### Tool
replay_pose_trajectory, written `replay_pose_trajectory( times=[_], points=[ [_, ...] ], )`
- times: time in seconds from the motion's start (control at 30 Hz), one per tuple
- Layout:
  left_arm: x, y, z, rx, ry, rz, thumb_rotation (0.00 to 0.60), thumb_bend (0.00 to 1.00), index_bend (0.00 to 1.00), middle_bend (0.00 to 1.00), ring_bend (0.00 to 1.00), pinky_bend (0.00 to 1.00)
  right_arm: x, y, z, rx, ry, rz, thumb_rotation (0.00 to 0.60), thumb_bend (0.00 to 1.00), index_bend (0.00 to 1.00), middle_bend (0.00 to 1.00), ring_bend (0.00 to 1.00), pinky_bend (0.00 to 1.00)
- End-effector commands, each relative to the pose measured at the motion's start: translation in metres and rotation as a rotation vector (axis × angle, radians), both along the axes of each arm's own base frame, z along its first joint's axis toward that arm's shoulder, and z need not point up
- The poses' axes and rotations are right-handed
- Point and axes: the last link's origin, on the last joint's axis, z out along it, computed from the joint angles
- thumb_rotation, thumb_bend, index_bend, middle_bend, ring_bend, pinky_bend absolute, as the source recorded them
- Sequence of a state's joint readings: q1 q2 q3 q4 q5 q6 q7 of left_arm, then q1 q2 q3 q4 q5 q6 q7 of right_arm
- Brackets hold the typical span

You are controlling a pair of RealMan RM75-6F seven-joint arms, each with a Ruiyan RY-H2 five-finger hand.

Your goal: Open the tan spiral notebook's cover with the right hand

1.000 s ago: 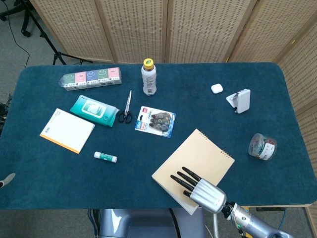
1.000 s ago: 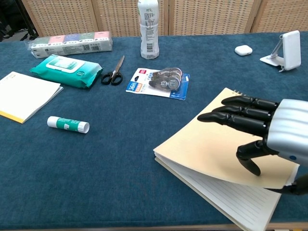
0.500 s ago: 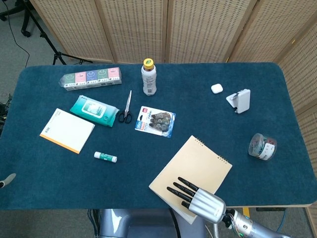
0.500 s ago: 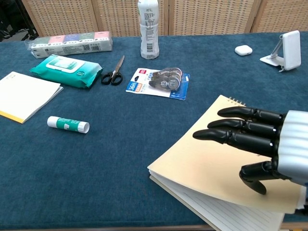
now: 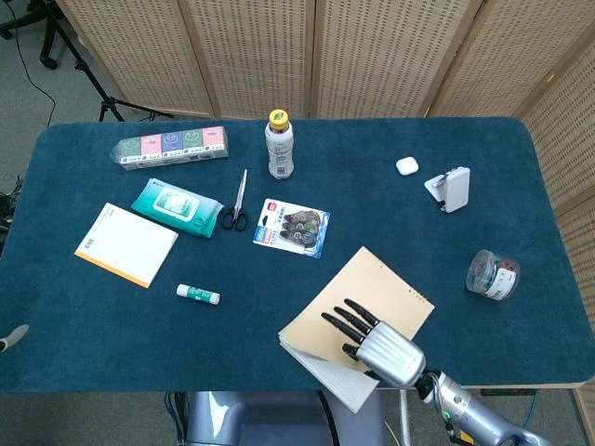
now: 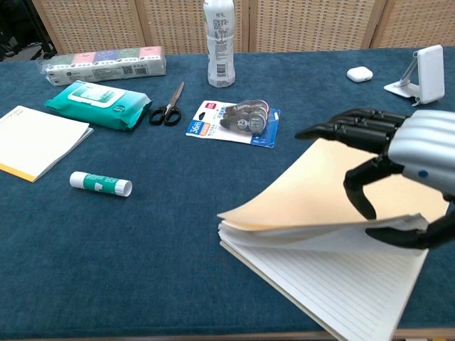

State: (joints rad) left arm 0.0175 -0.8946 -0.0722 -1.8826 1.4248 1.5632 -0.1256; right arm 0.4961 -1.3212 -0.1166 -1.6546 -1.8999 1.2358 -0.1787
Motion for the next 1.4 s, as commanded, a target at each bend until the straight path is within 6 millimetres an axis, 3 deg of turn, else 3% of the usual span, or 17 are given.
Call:
replay_pose_trajectory(
  times=[0.03, 0.57, 0.93, 1.13, 1.4],
  points=[
    [0.0, -0.001, 0.0, -0.004, -0.003, -0.004, 0.6, 0.0, 0.0, 0.0, 0.0, 0.0, 0.004, -0.027, 0.007, 0.044, -0.082, -0.166, 0.6, 0.89, 0.7, 0.06, 0.0, 0.0],
    [0.0, -0.002, 0.001, -0.014, -0.009, -0.007, 0.6, 0.0, 0.0, 0.0, 0.0, 0.0, -0.018, -0.099, 0.019, 0.088, -0.259, -0.621, 0.6, 0.97, 0.71, 0.07, 0.0, 0.0],
    [-0.001, -0.001, 0.002, -0.016, -0.014, -0.005, 0.6, 0.0, 0.0, 0.0, 0.0, 0.0, -0.028, -0.133, 0.032, 0.137, -0.437, -0.88, 0.6, 1.0, 0.71, 0.07, 0.0, 0.0],
    [-0.001, -0.001, 0.003, -0.015, -0.016, -0.004, 0.6, 0.0, 0.0, 0.0, 0.0, 0.0, -0.028, -0.149, 0.037, 0.17, -0.6, -1.011, 0.6, 1.0, 0.72, 0.07, 0.0, 0.0],
    [-0.002, 0.0, 0.001, -0.02, -0.011, 0.003, 0.6, 0.0, 0.0, 0.0, 0.0, 0.0, -0.024, -0.185, 0.051, 0.062, -0.843, -1.098, 0.6, 1.0, 0.73, 0.07, 0.0, 0.0]
  ],
)
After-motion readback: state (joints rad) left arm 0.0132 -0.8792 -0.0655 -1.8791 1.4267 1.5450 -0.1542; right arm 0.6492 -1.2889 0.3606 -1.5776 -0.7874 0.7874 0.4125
